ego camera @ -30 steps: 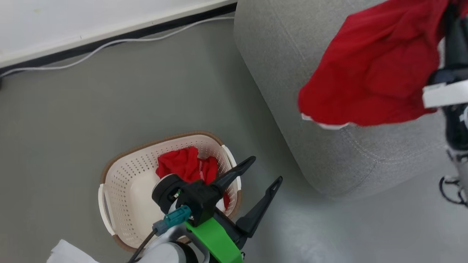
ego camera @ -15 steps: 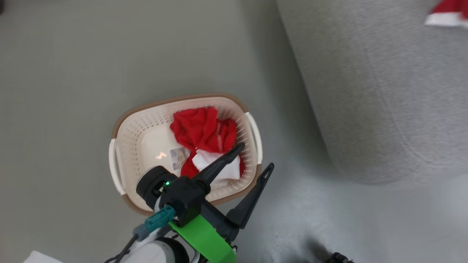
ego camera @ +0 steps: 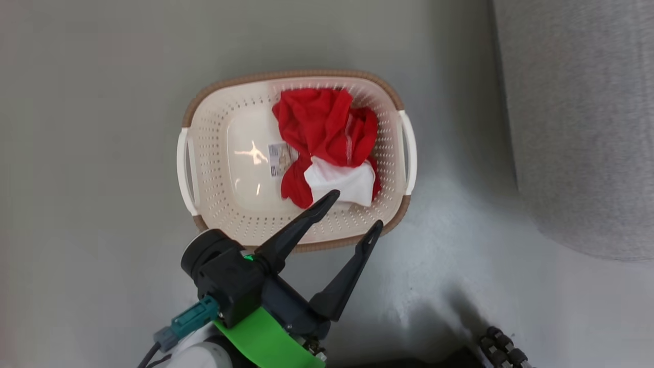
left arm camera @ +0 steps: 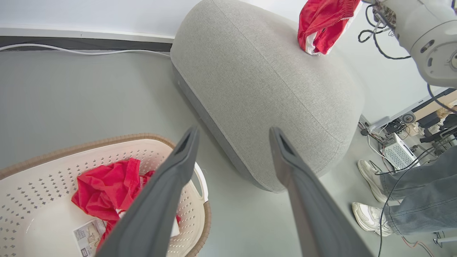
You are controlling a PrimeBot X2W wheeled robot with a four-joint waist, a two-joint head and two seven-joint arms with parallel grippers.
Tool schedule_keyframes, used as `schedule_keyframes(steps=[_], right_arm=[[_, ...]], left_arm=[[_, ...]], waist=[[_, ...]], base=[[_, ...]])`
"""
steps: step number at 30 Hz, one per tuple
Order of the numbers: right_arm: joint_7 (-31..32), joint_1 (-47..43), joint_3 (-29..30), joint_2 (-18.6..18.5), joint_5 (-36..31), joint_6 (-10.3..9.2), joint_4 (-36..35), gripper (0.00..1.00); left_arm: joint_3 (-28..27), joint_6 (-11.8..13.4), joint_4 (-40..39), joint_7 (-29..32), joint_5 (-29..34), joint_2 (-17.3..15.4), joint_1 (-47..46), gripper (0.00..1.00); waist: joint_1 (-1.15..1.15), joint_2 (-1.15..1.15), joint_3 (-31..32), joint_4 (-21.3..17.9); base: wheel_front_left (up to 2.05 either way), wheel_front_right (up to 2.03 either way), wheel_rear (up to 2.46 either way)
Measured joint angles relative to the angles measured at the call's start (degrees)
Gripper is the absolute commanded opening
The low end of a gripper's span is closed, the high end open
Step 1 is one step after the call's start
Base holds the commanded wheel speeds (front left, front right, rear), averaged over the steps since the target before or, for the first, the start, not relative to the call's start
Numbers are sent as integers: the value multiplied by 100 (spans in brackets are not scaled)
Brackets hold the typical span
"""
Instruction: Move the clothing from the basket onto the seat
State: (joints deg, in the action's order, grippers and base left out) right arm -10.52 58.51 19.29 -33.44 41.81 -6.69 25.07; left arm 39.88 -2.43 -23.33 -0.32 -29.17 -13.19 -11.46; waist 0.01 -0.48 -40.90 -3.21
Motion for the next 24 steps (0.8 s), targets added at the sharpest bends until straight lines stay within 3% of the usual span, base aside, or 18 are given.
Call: schedule_keyframes(steps=[5, 8, 9, 13, 19, 24], right_arm=[[-186, 0, -15, 382, -49, -41, 490, 0], [-256, -1, -186, 705, -71, -40, 759, 65], [-257, -1, -265, 783, -86, -40, 815, 100], [-309, 1, -532, 890, -271, 32, 935, 100], [-364, -33, -1003, 1066, -600, 359, 1017, 100], [-408, -397, -1171, 978, -898, 611, 915, 100]], left_arm=[[-109, -1, -73, -46, 66, -105, -9, 100], [-209, -19, -10, -90, 70, -156, -47, 100], [-227, -49, 21, -124, 70, -177, -76, 100], [-288, -115, 123, -234, 69, -177, -261, 100], [-391, -215, 434, -433, -68, -126, -419, 100], [-545, -244, 761, -597, -289, -13, -543, 100]], waist=[[0, 0, -444, 55], [0, 0, -654, 49], [1, 0, -702, 39], [0, 0, -754, -53], [0, 0, -534, -214], [0, 0, -200, -380]], base=[[0, 0, 0], [0, 0, 0], [0, 0, 0], [0, 0, 0], [0, 0, 0], [0, 0, 0]])
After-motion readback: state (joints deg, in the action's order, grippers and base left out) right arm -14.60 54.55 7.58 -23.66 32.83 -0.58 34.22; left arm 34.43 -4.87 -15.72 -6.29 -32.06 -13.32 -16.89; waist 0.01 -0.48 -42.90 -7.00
